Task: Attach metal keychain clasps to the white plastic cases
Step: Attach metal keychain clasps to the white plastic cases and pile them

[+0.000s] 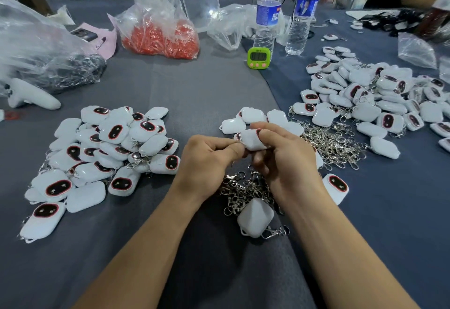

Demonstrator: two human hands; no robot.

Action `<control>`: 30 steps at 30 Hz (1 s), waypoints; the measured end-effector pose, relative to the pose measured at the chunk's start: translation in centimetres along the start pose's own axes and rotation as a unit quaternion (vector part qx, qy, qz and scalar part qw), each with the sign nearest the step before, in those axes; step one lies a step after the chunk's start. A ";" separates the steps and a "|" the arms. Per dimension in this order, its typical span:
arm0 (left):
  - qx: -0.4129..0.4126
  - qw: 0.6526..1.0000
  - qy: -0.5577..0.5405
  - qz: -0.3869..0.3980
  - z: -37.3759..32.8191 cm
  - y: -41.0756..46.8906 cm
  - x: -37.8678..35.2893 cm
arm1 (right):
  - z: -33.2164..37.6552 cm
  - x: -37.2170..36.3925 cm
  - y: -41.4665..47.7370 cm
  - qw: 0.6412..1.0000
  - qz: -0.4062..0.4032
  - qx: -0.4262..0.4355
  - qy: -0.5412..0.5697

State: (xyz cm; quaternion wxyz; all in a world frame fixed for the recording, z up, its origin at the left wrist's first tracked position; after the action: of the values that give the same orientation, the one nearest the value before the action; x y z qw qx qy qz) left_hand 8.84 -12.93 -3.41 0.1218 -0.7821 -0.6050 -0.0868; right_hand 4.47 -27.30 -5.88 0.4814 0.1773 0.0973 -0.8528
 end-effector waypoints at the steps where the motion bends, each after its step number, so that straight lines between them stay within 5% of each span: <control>1: -0.034 0.996 0.080 -0.031 -0.4 -0.2 0.3 | 0.6 0.1 0.0 0.998 0.003 0.045 -0.054; 4: -0.179 0.900 0.378 -0.122 -2.2 -1.3 -0.7 | 2.7 -1.6 -1.3 0.920 0.054 0.238 -0.307; 6: -0.218 0.858 0.445 -0.131 -2.5 -1.9 -1.6 | 2.9 -3.1 -2.5 0.876 0.081 0.297 -0.371; 12: -0.169 0.900 0.346 -0.206 -2.9 -0.8 2.8 | 2.2 -0.9 0.0 0.955 0.039 0.176 -0.234; 17: -0.049 0.946 0.249 -0.204 -1.5 1.2 8.0 | 3.4 0.6 0.5 0.898 0.013 0.221 -0.381; 20: -0.028 0.922 0.297 -0.246 -1.3 0.9 9.7 | 3.4 -1.3 0.2 0.822 0.080 0.266 -0.497; 24: 0.031 0.829 0.425 -0.362 -1.3 0.3 11.7 | 1.1 -3.9 -0.2 0.714 0.210 0.269 -0.611; 30: 0.035 0.788 0.479 -0.386 -2.0 -0.3 11.8 | 1.3 -3.6 -0.1 0.733 0.205 0.253 -0.597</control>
State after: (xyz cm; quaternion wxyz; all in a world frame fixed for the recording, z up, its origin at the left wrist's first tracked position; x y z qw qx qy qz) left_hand 11.51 -2.54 1.82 0.3795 -0.3364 -0.7234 -0.4685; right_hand 5.83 -24.82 -3.29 0.5408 -0.2377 -0.4683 -0.6571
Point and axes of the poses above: each hand's wrist, its own y-axis towards the middle knuckle, its own x-axis out of the back of the hand, z = x × y, the point moved 9 cm from there along y, towards the middle knuckle, and after that the axes turned 14 degrees about x, right-handed, at the moved point
